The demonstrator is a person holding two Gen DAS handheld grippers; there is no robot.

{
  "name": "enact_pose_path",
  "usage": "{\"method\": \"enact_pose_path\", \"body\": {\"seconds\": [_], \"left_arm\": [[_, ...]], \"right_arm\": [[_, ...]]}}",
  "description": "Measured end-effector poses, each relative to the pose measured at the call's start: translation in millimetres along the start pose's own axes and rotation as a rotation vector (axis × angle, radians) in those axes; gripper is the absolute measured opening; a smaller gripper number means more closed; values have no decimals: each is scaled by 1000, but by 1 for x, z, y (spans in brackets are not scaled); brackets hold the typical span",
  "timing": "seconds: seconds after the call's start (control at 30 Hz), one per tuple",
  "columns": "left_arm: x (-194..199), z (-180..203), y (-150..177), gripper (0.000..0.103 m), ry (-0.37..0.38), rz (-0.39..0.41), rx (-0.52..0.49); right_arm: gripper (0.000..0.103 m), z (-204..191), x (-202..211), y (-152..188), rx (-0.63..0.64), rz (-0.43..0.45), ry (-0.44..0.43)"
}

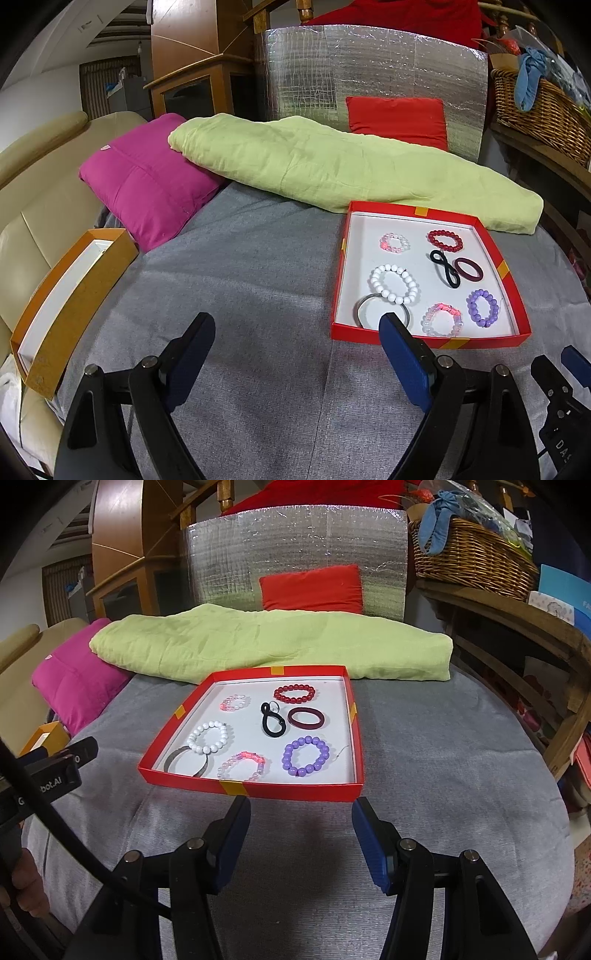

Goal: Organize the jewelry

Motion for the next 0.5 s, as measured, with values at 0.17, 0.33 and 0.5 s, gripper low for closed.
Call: {"method": "enact_pose_path", "body": {"seconds": [0.17, 0.33, 0.5], "left_arm": [[0, -1, 0, 91, -1, 1, 0], [0, -1, 0, 91, -2, 1, -5], [0, -1, 0, 91, -1, 2, -4]], "right_arm": [[61, -3, -1, 1, -1, -4, -10], [61, -3, 0, 1, 2, 1, -4], [61, 0, 0, 1, -6, -2, -4]]}}
Point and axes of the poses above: each gripper's, at about its wrist camera, not at the fingertips, and x roughly against the way its jaws point, z to its right, y to its underside, the point moved 10 cm from there along -x, roughly the way its jaws point, and after that the axes turned 12 degrees about x, right-handed, at the moved point
